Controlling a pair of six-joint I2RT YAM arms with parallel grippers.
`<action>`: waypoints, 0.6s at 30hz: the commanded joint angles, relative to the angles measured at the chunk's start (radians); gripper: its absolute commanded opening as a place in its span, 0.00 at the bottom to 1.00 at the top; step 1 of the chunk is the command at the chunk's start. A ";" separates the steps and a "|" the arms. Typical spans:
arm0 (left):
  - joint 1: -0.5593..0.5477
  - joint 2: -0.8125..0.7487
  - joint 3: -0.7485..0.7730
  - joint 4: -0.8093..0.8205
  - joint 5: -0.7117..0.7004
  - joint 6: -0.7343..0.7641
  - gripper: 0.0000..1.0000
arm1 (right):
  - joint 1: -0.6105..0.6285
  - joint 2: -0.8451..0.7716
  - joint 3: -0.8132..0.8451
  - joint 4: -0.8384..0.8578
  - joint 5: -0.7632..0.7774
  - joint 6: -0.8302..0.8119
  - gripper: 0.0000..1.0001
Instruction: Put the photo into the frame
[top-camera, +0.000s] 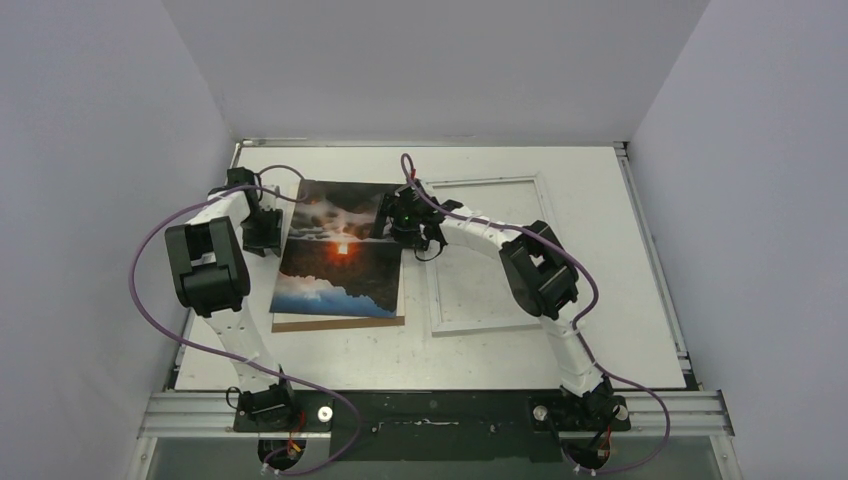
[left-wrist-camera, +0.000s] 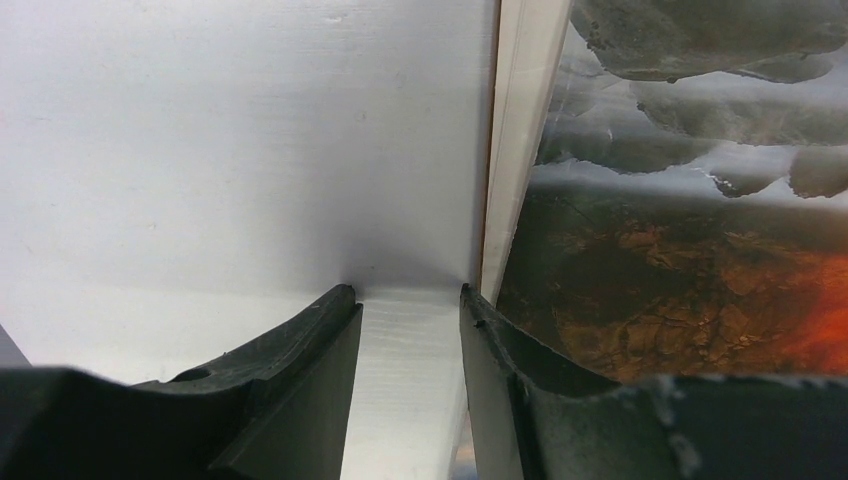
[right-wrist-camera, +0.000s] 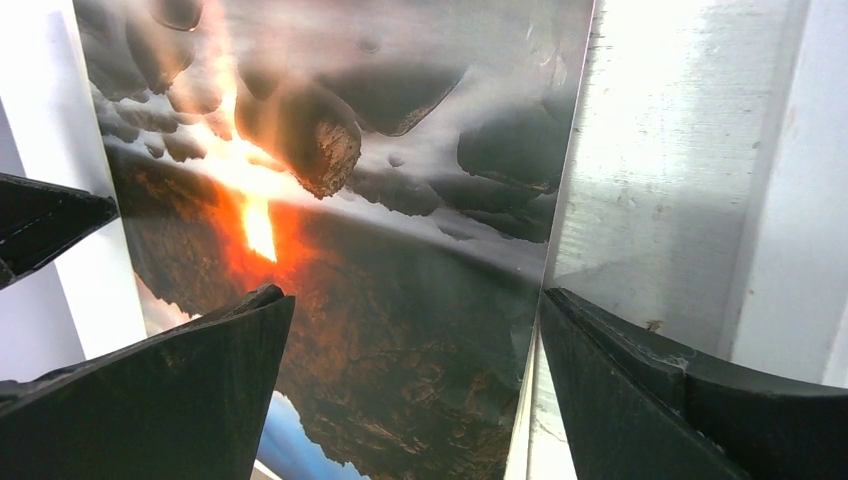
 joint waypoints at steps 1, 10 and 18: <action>-0.009 0.004 -0.005 -0.003 0.027 -0.025 0.40 | 0.023 -0.015 -0.020 0.082 -0.147 0.057 0.98; -0.013 -0.011 -0.025 0.000 0.029 -0.021 0.40 | 0.024 -0.097 -0.014 0.099 -0.175 0.077 0.99; -0.013 -0.015 -0.043 0.011 0.025 -0.014 0.40 | 0.026 -0.143 -0.042 0.068 -0.138 0.061 0.99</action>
